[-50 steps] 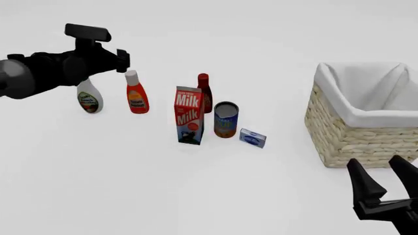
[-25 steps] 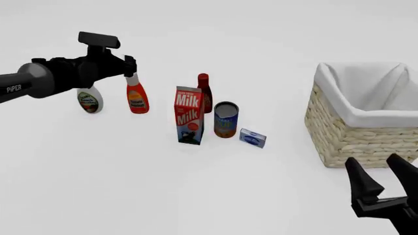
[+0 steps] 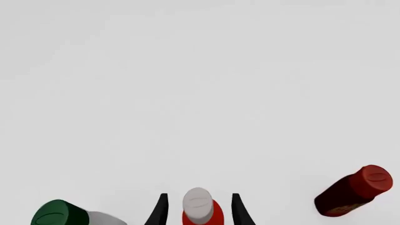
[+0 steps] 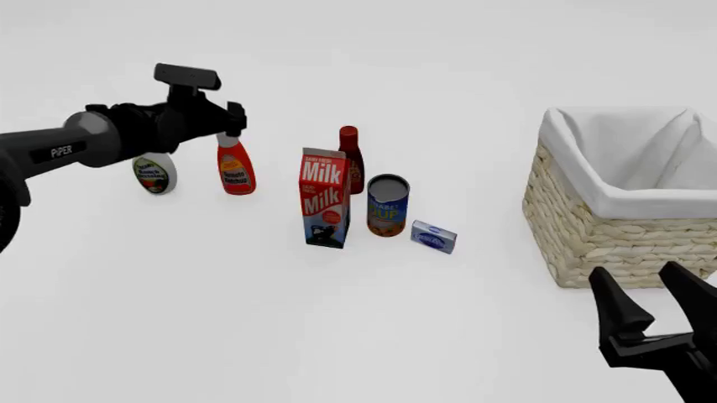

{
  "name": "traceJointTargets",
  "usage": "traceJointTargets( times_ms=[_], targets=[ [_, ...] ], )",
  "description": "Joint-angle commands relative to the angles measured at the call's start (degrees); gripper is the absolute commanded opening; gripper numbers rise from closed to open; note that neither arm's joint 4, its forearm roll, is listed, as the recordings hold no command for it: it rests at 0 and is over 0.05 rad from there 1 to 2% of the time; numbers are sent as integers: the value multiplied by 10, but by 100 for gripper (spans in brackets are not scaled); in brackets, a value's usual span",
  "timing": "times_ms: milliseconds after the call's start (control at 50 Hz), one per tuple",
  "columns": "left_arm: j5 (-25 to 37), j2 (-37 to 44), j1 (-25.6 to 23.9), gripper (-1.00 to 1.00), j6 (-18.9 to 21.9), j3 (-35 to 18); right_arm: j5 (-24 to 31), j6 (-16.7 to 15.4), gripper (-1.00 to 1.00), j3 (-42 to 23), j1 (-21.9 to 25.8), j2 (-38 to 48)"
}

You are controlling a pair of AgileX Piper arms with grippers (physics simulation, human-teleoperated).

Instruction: Pick the ketchup and place it in the basket.

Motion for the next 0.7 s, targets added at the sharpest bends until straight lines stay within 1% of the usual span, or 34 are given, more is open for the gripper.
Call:
traceJointTargets(
  times_ms=[20,700],
  targets=[
    [-3,20,1,100,-1,-10,-10,2,100,0,-1,12],
    [-16,46,8,100,-2,-4,-17,3,100,0,-3,22]
  ],
)
